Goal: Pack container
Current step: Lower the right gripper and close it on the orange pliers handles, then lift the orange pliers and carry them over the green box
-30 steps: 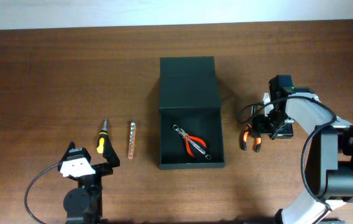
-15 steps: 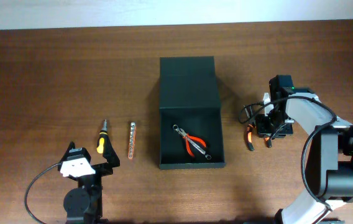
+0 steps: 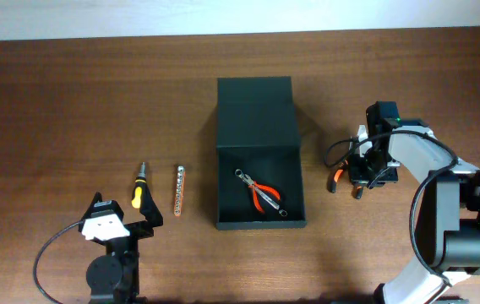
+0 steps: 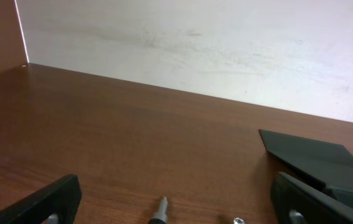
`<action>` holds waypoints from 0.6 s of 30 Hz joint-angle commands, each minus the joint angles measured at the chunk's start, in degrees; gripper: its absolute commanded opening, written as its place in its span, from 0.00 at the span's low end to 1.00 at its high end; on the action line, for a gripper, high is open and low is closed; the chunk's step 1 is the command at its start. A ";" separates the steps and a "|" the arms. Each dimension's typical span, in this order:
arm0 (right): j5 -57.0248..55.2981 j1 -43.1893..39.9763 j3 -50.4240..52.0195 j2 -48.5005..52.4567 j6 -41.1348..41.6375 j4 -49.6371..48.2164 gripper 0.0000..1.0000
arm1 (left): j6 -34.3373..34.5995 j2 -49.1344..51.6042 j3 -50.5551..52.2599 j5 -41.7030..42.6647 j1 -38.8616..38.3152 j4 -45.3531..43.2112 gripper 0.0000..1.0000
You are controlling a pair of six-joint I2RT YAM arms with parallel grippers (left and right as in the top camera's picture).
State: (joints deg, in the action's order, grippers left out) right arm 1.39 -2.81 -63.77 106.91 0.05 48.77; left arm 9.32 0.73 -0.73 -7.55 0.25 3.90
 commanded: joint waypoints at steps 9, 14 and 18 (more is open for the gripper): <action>3.15 -0.26 -5.62 0.11 0.46 4.37 0.04 | 0.26 -0.44 0.22 0.22 0.28 0.04 0.99; 3.17 -0.20 -17.77 -0.98 0.46 13.20 0.04 | 0.26 -0.44 0.22 0.22 0.28 0.04 0.99; 3.26 0.33 -30.97 -1.25 -0.79 21.53 0.04 | 0.26 -0.44 0.22 0.22 0.28 0.04 0.99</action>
State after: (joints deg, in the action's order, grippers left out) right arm 3.40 -2.90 -86.78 107.22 0.01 67.88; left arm 9.32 0.73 -0.73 -7.55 0.25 3.90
